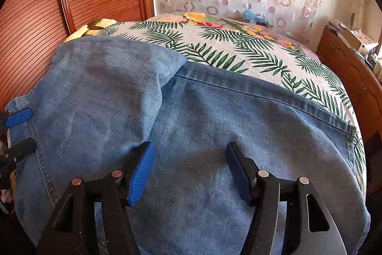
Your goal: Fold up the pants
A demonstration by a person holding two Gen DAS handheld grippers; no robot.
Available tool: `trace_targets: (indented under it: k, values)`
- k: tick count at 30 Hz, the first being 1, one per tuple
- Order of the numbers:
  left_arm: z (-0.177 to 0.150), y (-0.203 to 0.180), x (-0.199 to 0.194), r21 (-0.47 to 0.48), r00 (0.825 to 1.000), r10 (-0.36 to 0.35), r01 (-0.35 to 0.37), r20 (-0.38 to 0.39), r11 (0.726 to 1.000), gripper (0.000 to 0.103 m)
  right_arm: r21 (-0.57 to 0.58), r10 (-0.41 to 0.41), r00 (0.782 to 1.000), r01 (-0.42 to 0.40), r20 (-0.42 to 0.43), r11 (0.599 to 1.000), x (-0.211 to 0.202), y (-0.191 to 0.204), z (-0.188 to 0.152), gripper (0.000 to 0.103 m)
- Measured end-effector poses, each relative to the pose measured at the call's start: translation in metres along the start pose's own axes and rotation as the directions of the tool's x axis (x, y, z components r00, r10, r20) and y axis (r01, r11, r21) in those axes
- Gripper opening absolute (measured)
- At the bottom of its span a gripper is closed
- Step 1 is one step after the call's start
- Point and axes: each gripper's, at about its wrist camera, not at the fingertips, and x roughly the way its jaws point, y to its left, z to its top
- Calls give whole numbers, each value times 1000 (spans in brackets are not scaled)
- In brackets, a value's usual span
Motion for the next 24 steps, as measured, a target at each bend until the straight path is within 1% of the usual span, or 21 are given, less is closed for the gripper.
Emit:
trace_targets:
  k: [2, 5, 7, 12, 15, 18, 21, 24]
  values:
    - [-1, 0, 0, 1, 1000, 0, 0, 2, 1000, 81, 1, -24, 1000, 24, 19, 1000, -10, -5, -6, 64]
    - [-1, 0, 0, -1, 1000, -1, 1, 2, 1000, 81, 26, -29, 998, 27, 47, 999, -32, -18, -19, 64]
    - [-2, 0, 0, -3, 1000, -1, 1, 3, 1000, 81, 55, -38, 997, 34, 70, 998, -50, -31, -31, 64]
    - [-1, -1, 0, -1, 1000, 3, -3, -1, 1000, 81, 152, -102, 988, 85, 113, 985, -92, -70, -67, 64]
    - [-1, -2, 1, 0, 1000, 3, -3, -1, 1000, 81, 215, -163, 980, 136, 112, 967, -110, -97, -91, 65]
    - [-1, -1, 0, 0, 1000, 3, -3, -1, 1000, 81, 262, -206, 974, 175, 97, 949, -120, -117, -114, 64]
    - [-1, -1, 1, 1, 1000, 4, -4, -2, 1000, 81, 298, -228, 971, 197, 70, 934, -122, -132, -133, 64]
    - [-1, -1, 1, 3, 1000, 8, -8, -3, 1000, 81, 321, -231, 971, 203, 53, 925, -121, -141, -145, 64]
